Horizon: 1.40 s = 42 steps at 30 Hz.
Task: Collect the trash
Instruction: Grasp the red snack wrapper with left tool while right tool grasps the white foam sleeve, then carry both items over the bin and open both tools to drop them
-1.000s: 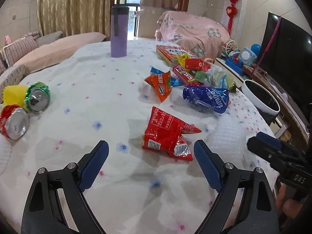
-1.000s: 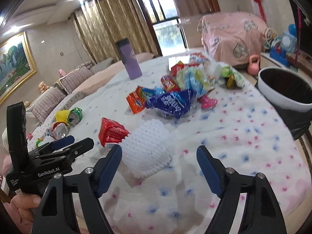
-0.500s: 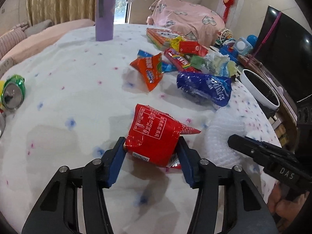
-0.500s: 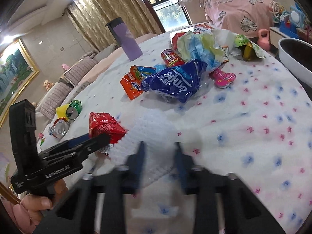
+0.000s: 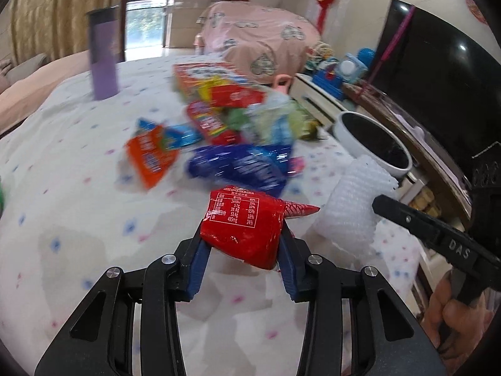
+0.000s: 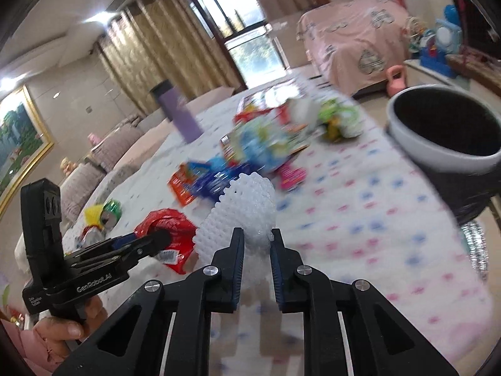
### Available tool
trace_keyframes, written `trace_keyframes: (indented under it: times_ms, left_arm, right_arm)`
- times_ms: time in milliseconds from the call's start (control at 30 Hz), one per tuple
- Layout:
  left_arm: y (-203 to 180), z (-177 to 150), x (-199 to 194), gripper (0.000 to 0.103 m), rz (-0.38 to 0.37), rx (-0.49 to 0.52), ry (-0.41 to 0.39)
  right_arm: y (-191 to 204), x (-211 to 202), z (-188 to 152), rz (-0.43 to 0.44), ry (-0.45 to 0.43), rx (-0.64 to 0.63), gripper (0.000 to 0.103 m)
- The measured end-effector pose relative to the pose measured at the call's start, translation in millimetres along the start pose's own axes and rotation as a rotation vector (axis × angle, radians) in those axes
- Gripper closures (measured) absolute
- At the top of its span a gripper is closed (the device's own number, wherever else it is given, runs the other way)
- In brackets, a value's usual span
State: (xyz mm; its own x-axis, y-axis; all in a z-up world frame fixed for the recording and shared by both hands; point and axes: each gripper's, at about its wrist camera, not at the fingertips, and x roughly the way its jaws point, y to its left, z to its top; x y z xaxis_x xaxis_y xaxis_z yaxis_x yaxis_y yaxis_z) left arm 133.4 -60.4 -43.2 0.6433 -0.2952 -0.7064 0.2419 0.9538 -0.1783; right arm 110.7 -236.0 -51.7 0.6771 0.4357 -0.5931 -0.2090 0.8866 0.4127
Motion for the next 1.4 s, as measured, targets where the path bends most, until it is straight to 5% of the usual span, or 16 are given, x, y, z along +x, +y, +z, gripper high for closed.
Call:
trace_keyframes:
  times_ms: [800, 1400]
  left_arm:
    - [-144, 99, 72, 0.064, -0.148, 0.202, -0.031]
    - [-204, 137, 141, 0.064, -0.161, 0.249, 0.021]
  right_arm:
    - [-138, -62, 77, -0.306, -0.168, 0.088, 0.087]
    - [-193, -39, 116, -0.39, -0.108, 0.069, 0.085]
